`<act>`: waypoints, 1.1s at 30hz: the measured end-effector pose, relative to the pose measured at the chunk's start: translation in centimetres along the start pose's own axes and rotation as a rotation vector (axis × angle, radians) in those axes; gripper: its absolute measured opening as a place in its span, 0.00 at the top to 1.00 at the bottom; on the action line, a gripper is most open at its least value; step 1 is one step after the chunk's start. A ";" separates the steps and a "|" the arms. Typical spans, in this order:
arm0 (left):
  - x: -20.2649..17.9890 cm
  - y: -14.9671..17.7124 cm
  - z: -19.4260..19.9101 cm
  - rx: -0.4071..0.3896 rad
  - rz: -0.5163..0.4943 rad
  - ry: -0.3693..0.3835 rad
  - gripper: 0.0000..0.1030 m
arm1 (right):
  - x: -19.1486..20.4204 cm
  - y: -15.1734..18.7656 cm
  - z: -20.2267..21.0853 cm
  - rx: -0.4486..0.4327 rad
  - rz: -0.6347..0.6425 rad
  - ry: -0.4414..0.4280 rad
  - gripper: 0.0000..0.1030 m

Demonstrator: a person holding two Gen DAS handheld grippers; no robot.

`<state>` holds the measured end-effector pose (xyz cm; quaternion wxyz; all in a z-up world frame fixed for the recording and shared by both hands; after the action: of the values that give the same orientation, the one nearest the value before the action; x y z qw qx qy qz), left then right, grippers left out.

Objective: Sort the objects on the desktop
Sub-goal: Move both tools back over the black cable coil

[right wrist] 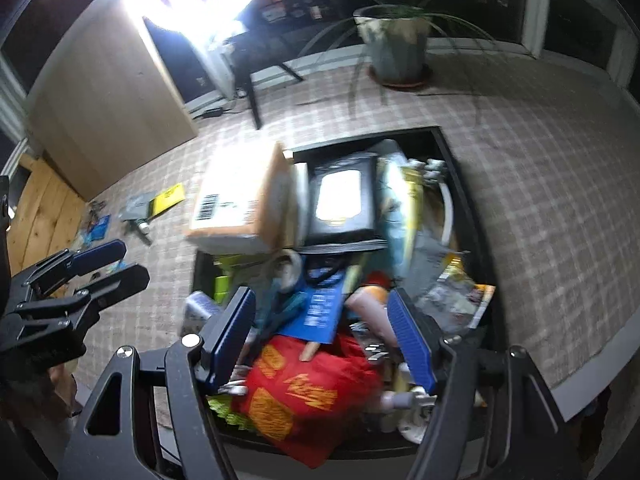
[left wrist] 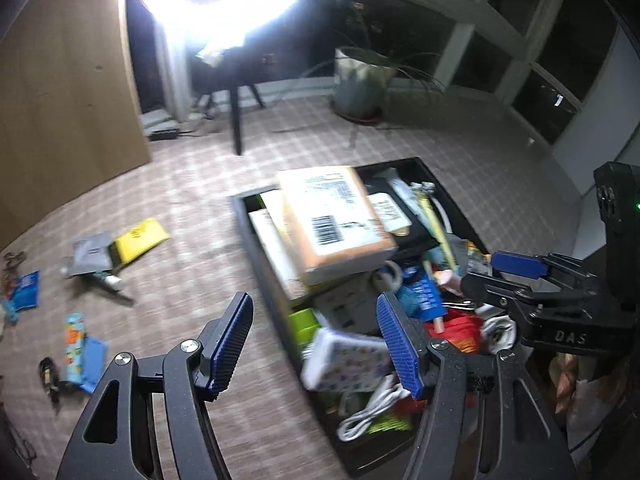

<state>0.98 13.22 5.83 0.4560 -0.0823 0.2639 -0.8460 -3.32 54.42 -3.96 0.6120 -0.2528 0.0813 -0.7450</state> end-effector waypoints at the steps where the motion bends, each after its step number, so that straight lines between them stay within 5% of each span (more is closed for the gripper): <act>1: 0.8 0.3 0.4 -0.003 0.012 -0.012 0.40 | 0.7 0.1 0.0 -0.001 0.010 -0.007 0.34; 7: 4.4 1.8 2.2 -0.016 0.051 -0.041 0.40 | 3.6 0.3 -0.9 0.000 -0.014 -0.112 0.34; 11: 7.6 2.8 3.1 -0.012 0.094 -0.064 0.40 | 5.6 0.5 -1.2 -0.035 0.002 -0.107 0.34; 18: 18.1 6.1 5.7 -0.017 0.258 -0.155 0.40 | 10.3 0.3 -2.8 -0.005 0.043 -0.152 0.35; 27: 31.9 14.1 6.7 0.023 0.542 -0.212 0.45 | 21.0 0.1 -7.6 0.111 0.179 -0.218 0.35; 33: 36.7 18.8 5.3 0.069 0.666 -0.174 0.53 | 29.6 0.3 -12.0 0.208 0.255 -0.310 0.35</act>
<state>-4.31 -27.03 -3.17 0.7302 -0.0481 0.2077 -0.6491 -12.38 23.85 -6.20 0.7292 -0.2875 -0.0598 -0.6181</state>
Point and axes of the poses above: each gripper's, at about its wrist camera, not at the fingertips, and z roughly against the way its jaws point, x to its left, y to its underside, the point moved 2 cm from there along -z, roughly the way its jaws point, and after that the axes turned 5 degrees about -z, right-handed, at the moved point
